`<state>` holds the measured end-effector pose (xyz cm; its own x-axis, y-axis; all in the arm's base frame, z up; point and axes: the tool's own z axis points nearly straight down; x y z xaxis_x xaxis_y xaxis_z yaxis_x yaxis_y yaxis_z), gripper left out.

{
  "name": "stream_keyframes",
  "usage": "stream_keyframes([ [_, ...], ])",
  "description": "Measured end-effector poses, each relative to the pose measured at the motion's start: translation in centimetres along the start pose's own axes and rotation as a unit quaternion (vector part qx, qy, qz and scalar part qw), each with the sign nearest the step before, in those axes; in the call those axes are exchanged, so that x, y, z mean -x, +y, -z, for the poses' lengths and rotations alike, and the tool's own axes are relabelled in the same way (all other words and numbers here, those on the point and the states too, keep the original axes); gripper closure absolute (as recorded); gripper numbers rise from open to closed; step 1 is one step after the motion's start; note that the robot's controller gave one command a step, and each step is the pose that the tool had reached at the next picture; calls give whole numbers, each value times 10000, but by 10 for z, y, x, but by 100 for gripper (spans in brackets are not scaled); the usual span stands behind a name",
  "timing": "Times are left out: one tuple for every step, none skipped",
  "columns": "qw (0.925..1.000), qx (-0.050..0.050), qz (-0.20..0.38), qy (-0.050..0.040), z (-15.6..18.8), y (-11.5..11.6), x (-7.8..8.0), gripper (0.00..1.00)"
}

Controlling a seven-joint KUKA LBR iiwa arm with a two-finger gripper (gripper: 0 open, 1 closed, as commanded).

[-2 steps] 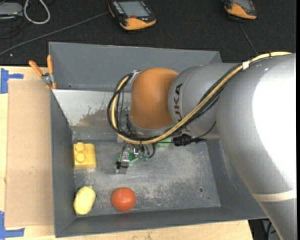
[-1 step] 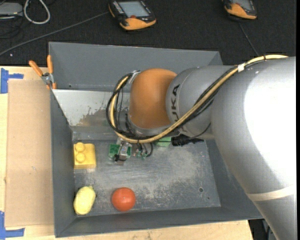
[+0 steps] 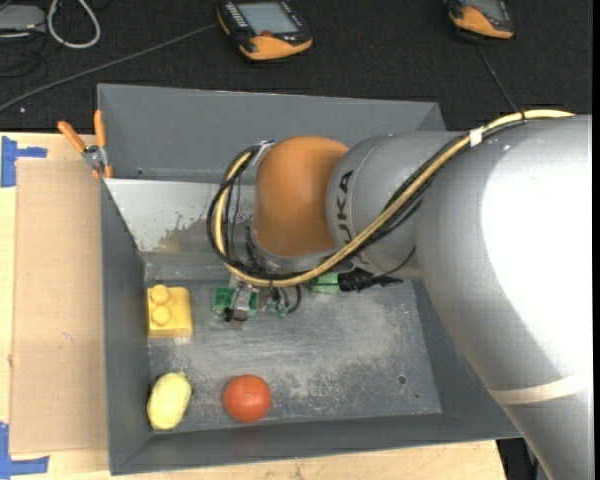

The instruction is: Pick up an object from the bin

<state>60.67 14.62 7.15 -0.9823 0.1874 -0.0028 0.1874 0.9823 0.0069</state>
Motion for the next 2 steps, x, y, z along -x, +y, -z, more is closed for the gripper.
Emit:
stream_keyframes([
  [10000,-8,-7,23,26,-1,-1,100],
  [10000,-9,-9,30,52,-1,-2,100],
])
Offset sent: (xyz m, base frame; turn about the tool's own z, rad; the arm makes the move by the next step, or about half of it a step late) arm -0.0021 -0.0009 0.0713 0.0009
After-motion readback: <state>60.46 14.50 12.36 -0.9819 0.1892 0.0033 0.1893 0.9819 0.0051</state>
